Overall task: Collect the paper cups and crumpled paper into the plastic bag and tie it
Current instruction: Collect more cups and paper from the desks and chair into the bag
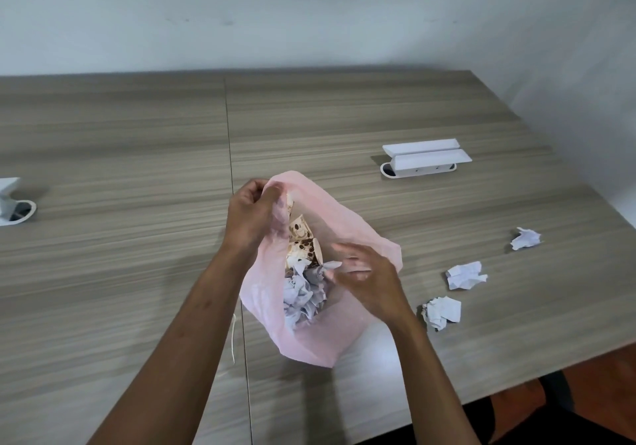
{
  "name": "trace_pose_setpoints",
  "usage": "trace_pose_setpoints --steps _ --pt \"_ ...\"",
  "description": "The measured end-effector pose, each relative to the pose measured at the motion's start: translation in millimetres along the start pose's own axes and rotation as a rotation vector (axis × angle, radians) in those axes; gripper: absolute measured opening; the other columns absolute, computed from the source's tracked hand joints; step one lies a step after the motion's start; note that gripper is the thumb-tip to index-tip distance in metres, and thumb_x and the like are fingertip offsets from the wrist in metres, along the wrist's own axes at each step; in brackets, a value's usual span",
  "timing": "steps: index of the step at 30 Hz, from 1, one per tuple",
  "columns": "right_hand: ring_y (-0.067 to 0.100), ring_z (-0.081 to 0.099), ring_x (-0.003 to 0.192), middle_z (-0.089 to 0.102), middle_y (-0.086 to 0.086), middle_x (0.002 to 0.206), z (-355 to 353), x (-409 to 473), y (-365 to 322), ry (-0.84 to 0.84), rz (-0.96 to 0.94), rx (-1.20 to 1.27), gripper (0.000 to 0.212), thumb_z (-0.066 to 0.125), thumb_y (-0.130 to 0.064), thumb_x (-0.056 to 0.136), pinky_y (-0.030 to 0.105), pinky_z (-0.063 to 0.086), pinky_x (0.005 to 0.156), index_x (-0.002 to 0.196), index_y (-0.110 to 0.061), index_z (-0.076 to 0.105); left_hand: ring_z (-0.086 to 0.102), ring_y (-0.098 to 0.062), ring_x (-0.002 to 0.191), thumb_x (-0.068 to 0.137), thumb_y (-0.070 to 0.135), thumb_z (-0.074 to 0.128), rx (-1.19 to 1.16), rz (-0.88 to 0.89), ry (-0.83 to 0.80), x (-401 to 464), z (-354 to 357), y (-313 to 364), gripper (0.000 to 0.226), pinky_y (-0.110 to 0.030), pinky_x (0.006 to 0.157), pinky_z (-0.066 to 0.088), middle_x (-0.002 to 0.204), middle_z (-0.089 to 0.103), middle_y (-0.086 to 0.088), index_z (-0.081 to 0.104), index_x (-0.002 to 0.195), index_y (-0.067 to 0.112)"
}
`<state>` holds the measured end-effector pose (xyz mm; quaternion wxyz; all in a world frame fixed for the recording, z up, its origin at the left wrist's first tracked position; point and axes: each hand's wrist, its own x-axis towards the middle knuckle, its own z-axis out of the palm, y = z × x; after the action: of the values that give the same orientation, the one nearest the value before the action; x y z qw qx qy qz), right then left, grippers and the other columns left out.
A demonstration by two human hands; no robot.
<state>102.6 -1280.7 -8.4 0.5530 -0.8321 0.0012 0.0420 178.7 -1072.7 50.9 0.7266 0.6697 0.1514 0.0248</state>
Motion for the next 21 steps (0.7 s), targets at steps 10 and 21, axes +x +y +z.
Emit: trace_pose_setpoints --steps 10,21 --pt "0.027 0.057 0.110 0.062 0.002 0.116 -64 -6 81 0.801 0.302 -0.283 0.029 0.067 -0.022 0.081 0.040 0.043 0.101 0.110 -0.023 0.068 0.053 -0.025 0.056 0.089 0.017 0.064 0.016 -0.012 -0.112 -11 32 -6 0.009 -0.020 0.043 0.037 0.072 0.059 -0.007 0.062 0.083 0.010" --pt "0.039 0.054 0.115 0.055 0.022 0.121 -57 -66 175 0.493 0.610 -0.373 0.033 0.066 -0.007 0.081 0.040 0.046 0.100 0.113 -0.014 0.071 0.049 -0.019 0.051 0.083 0.017 0.067 -0.035 -0.032 -0.184 -23 71 5 0.017 -0.035 0.061 0.043 0.063 0.056 -0.001 0.058 0.070 0.018"
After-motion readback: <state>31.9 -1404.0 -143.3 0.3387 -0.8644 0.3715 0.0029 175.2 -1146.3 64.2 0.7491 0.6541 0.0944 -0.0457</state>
